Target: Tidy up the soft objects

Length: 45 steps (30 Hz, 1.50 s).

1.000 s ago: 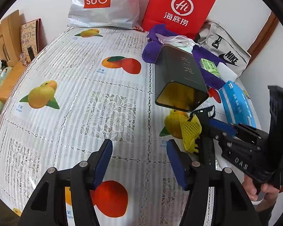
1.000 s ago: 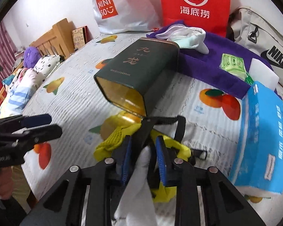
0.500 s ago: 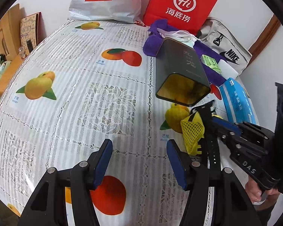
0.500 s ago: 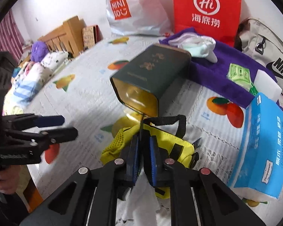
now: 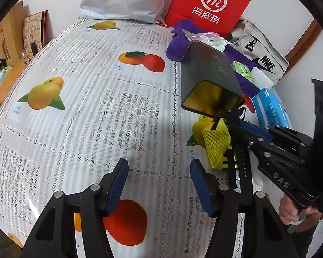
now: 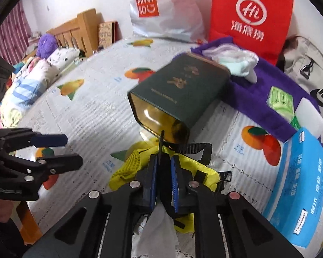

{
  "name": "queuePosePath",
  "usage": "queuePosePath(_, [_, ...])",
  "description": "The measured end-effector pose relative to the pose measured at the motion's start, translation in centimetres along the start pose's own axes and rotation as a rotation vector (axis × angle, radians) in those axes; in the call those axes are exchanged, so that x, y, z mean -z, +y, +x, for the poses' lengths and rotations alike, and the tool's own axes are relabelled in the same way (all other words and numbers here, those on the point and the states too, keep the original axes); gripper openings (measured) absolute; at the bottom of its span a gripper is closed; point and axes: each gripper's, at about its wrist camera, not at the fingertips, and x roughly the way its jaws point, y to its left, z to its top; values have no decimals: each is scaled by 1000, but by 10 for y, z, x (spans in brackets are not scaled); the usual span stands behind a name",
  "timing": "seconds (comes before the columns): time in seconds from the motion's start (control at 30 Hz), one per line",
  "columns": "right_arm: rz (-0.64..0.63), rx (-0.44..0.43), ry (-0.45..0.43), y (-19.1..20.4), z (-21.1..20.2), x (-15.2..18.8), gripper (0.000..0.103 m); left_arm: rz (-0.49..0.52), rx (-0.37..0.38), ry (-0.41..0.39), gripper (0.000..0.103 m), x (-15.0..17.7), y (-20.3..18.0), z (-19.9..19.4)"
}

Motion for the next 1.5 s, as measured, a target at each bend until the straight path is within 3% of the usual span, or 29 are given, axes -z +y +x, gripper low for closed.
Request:
queuePosePath(0.33, [139,-160,-37,-19,-26,20,14,15,11,5,58,5,-7,-1])
queuePosePath(0.53, [116,-96,15,-22,-16,24,18,20,17,8,58,8,-9,-2])
queuePosePath(0.7, [69,-57,38,-17,-11,14,33,13,19,10,58,8,-7,-2])
queuePosePath(0.9, [17,-31,67,-12,-4,-1,33,9,25,11,58,6,-5,-1])
queuePosePath(0.93, [11,-31,74,-11,-2,-2,31,8,25,11,58,7,-5,-1])
queuePosePath(1.0, [7,-36,81,-10,-1,-2,4,7,26,15,58,6,-4,0])
queuePosePath(1.1, [6,-30,54,-8,-8,-2,3,8,27,17,58,6,-3,1])
queuePosePath(1.5, [186,-205,-127,-26,-77,17,2,40,21,9,58,11,-19,-6])
